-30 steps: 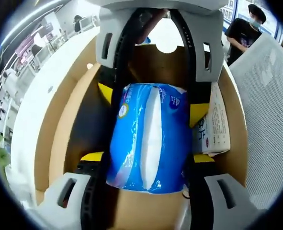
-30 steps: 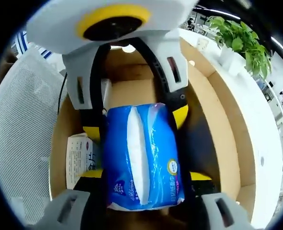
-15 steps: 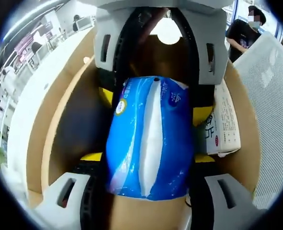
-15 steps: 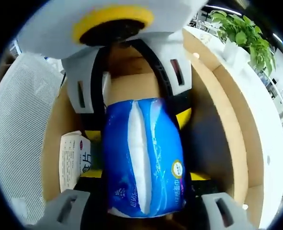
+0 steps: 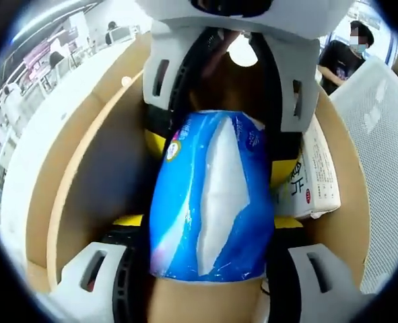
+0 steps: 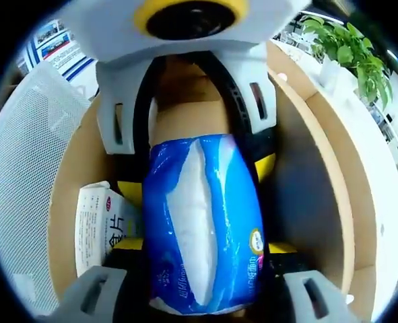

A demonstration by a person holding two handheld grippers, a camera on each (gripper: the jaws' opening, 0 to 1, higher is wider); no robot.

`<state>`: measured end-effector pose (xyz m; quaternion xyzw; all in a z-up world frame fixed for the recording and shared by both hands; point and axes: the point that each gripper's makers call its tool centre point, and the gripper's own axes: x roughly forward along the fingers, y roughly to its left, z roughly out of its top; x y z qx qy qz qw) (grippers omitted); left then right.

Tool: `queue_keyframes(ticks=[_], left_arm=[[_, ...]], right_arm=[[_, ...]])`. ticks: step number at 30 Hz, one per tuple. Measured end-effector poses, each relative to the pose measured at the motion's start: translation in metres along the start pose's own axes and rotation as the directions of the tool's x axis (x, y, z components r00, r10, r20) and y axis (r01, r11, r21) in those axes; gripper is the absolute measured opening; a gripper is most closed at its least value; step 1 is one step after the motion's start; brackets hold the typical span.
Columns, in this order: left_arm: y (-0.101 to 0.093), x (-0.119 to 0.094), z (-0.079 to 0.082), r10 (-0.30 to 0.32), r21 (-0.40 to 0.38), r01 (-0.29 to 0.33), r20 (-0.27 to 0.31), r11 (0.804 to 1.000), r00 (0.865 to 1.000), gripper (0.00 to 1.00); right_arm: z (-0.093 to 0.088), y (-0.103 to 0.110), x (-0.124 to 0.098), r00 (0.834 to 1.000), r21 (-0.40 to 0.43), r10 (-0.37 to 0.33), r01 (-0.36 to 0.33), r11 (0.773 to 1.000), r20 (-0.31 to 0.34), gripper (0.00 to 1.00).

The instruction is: Operate the shoe box by opening the lid, removing the specified soft item, and placing it in the target area until the item is outside and the box remains undamaged.

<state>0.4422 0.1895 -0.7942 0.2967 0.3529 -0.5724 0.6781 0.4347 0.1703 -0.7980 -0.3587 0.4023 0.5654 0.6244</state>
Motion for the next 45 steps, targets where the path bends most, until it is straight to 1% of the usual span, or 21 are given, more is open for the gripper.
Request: queue_keyframes(ticks=[2,5,11,13,16,17,20,23,25,27,37,45], left_arm=[[0.0,0.0,0.001,0.007,-0.008,-0.007,0.016,1.0,1.0,0.69],[0.0,0.0,0.002,0.006,-0.013,-0.006,0.025,1.0,1.0,0.69],[0.0,0.001,0.002,0.012,-0.01,-0.012,0.024,1.0,1.0,0.68],[0.001,0.001,0.003,0.015,-0.011,-0.015,0.014,1.0,1.0,0.67],[0.0,0.0,0.003,0.019,-0.013,-0.019,-0.001,1.0,1.0,0.63],[-0.001,-0.001,0.004,0.017,-0.009,-0.017,-0.008,1.0,1.0,0.6],[-0.005,-0.003,0.004,0.015,0.001,-0.015,-0.019,1.0,1.0,0.55],[-0.01,-0.008,0.006,0.019,0.03,-0.018,-0.019,0.999,1.0,0.52],[-0.013,-0.01,0.007,0.018,0.047,-0.017,-0.022,0.999,1.0,0.51],[-0.013,-0.013,0.009,0.026,0.057,-0.025,-0.018,0.998,1.0,0.5],[-0.013,-0.033,0.021,0.058,0.081,-0.057,0.0,0.995,0.998,0.49],[-0.019,-0.051,0.034,0.07,0.104,-0.071,0.011,0.992,0.997,0.48]], right_arm=[[0.0,0.0,0.0,1.0,-0.002,0.0,0.0,1.0,0.001,0.64],[0.0,0.0,0.0,1.0,-0.001,0.002,-0.002,1.0,0.002,0.64],[0.0,0.001,-0.001,1.0,-0.003,-0.005,0.005,1.0,0.002,0.61],[0.0,0.001,-0.001,1.0,-0.002,-0.004,0.004,1.0,0.005,0.6],[0.001,0.002,-0.002,1.0,-0.003,-0.006,0.006,1.0,0.006,0.57],[0.001,0.003,-0.003,1.0,-0.006,-0.007,0.007,1.0,0.008,0.54],[0.003,0.007,-0.005,1.0,-0.024,-0.021,0.021,0.999,0.018,0.49],[0.005,0.01,-0.011,0.998,-0.037,-0.043,0.044,0.998,0.038,0.46],[0.006,0.012,-0.014,0.998,-0.037,-0.044,0.046,0.998,0.046,0.45],[0.008,0.012,-0.017,0.997,-0.042,-0.058,0.061,0.997,0.053,0.44],[0.018,0.012,-0.037,0.993,-0.072,-0.092,0.097,0.993,0.072,0.43],[0.027,0.019,-0.059,0.99,-0.091,-0.112,0.12,0.989,0.088,0.42]])
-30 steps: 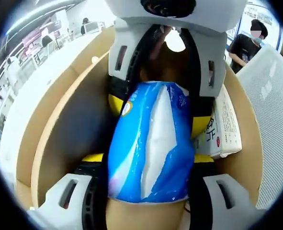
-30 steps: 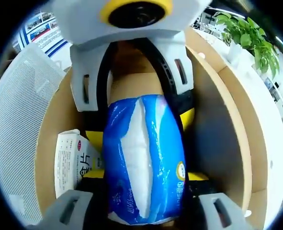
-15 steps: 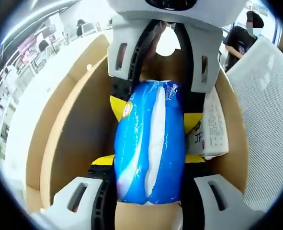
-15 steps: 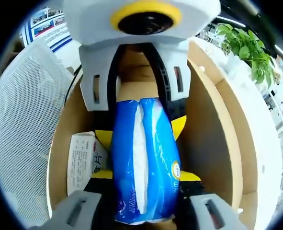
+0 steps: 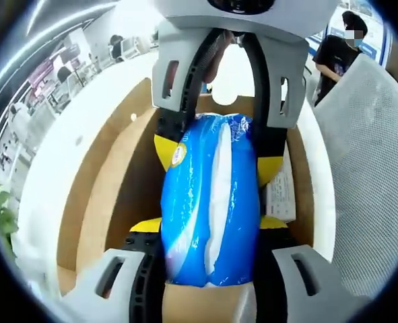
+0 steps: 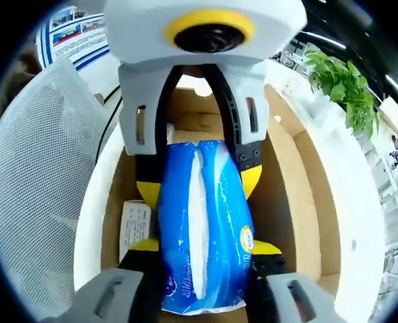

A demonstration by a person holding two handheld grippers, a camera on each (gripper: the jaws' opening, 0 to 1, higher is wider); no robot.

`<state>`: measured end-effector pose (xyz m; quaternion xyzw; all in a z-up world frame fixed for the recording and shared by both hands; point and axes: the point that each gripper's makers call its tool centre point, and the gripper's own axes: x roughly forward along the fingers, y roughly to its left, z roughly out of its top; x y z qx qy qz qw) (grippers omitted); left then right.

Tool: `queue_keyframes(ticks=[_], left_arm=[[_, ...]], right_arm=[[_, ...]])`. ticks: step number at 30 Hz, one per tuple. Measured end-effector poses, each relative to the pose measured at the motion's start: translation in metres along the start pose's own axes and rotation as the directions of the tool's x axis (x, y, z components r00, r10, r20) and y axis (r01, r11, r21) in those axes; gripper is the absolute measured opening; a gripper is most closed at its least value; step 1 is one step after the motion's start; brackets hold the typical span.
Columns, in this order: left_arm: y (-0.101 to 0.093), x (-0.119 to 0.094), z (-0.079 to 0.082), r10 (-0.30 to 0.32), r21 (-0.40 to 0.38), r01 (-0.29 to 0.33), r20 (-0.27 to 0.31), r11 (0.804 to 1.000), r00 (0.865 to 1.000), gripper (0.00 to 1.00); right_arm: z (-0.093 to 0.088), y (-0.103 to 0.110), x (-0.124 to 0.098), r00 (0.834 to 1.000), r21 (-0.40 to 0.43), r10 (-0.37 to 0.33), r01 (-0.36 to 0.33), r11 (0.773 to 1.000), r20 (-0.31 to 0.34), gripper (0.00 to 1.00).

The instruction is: Operate the shoe box by opening the lid, removing the specified soft item, and placing it in the target area until the item is outside and the box remains undamaged.

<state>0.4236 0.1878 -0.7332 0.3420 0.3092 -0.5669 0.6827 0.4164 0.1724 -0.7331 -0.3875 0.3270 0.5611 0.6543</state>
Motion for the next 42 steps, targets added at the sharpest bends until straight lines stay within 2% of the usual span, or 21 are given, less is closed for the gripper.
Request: queue_keyframes(ticks=[6,19,30,42], left_arm=[[-0.002,-0.012,0.011,0.016,0.025,-0.017,0.01,1.0,1.0,0.48],[-0.014,-0.026,0.037,0.025,0.08,-0.027,0.026,0.996,0.999,0.48],[-0.029,-0.022,0.066,0.005,0.141,-0.011,0.043,0.99,0.999,0.48],[-0.044,-0.007,0.099,-0.041,0.205,0.03,0.054,0.978,0.998,0.48]], right_arm=[[0.006,0.001,-0.017,0.999,-0.014,-0.034,0.034,0.999,0.008,0.42],[0.006,0.011,-0.045,0.997,-0.006,-0.082,0.082,0.997,0.009,0.42],[-0.013,0.021,-0.072,0.992,0.036,-0.129,0.129,0.991,-0.007,0.42],[-0.041,0.03,-0.096,0.985,0.097,-0.167,0.17,0.981,-0.033,0.42]])
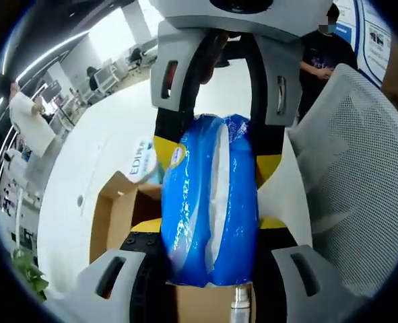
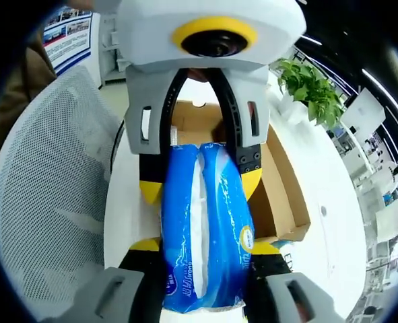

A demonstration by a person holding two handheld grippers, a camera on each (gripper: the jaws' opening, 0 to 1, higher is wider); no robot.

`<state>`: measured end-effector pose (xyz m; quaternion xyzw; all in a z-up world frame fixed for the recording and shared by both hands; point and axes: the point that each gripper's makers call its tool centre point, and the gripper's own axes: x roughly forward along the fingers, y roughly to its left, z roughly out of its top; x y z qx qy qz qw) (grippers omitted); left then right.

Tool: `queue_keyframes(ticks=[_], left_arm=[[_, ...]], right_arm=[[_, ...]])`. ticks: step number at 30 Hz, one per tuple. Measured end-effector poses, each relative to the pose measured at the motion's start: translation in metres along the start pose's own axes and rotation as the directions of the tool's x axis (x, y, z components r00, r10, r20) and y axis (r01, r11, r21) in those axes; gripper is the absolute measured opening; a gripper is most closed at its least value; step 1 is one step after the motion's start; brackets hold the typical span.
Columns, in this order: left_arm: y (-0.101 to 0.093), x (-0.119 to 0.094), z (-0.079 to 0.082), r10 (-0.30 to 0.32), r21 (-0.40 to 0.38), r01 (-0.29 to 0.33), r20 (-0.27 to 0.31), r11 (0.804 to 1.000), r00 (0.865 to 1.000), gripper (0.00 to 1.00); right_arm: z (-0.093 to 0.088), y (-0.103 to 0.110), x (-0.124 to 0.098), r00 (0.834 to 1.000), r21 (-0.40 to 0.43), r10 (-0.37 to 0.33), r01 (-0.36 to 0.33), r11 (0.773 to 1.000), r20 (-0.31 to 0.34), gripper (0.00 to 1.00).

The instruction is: Operate the shoe box by opening the lid, removing the specified soft item, and placing it in the target area until the item is outside and the box remains undamaged.

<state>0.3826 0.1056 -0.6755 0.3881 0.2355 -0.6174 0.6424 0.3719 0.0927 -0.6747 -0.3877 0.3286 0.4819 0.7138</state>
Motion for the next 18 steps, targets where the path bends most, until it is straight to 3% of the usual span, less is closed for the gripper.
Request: queue_keyframes(ticks=[18], left_arm=[[-0.019,0.032,0.042,-0.073,0.104,0.072,0.004,0.992,0.997,0.48]], right_arm=[[-0.048,0.011,-0.025,0.998,0.113,-0.06,0.062,0.992,-0.016,0.42]])
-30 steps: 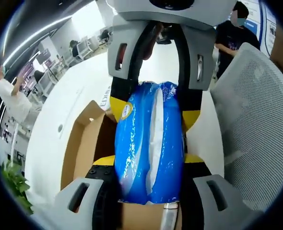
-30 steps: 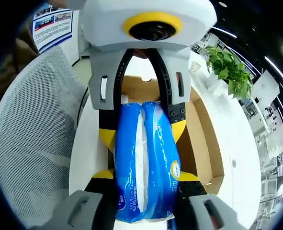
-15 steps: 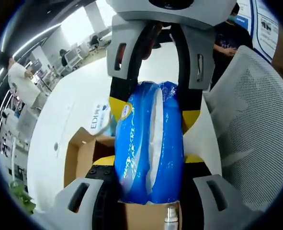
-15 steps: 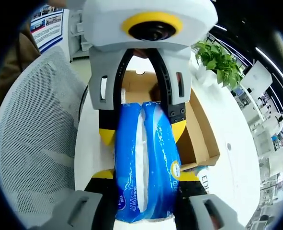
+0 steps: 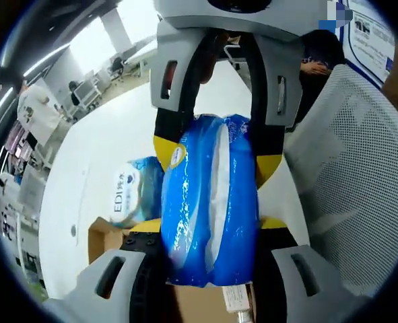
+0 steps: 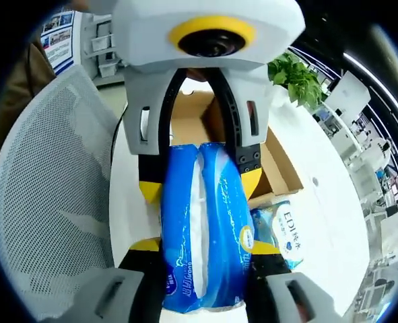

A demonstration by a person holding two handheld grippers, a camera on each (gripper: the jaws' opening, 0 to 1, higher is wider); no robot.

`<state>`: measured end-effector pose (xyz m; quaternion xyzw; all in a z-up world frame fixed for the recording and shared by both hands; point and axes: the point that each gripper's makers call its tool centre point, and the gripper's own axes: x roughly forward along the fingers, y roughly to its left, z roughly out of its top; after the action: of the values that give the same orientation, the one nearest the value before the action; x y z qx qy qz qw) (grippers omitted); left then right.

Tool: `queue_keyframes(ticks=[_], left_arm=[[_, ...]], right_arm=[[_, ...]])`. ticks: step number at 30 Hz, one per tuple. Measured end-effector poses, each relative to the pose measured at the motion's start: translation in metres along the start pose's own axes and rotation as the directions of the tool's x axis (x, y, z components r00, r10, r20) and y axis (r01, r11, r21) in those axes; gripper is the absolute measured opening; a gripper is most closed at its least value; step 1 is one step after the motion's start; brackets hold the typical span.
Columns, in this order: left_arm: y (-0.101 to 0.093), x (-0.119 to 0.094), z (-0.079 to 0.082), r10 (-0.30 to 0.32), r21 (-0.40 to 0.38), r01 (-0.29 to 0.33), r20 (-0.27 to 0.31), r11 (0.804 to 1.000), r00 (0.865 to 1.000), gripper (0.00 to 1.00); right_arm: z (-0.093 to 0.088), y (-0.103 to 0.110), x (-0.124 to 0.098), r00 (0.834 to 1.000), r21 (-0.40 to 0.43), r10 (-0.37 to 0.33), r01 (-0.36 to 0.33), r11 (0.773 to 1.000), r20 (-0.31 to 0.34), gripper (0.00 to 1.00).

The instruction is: Operate the shoe box by opening the lid, removing the specified soft item, and placing it in the target area until the item is outside and the box remains undamaged.

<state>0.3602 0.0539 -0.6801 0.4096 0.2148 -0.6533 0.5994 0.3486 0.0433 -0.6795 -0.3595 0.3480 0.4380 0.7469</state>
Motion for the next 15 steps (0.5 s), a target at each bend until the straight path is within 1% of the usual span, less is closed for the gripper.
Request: queue_keyframes(ticks=[11,15], left_arm=[[-0.005,0.021,0.021,-0.031,0.031,0.031,0.001,0.999,1.0,0.48],[-0.004,0.031,0.028,-0.037,0.028,0.037,0.004,0.999,0.999,0.48]], right_arm=[[-0.028,0.0,-0.009,1.0,0.049,-0.007,0.008,0.999,-0.004,0.42],[-0.04,-0.002,-0.011,1.0,0.057,-0.004,0.005,0.998,-0.017,0.43]])
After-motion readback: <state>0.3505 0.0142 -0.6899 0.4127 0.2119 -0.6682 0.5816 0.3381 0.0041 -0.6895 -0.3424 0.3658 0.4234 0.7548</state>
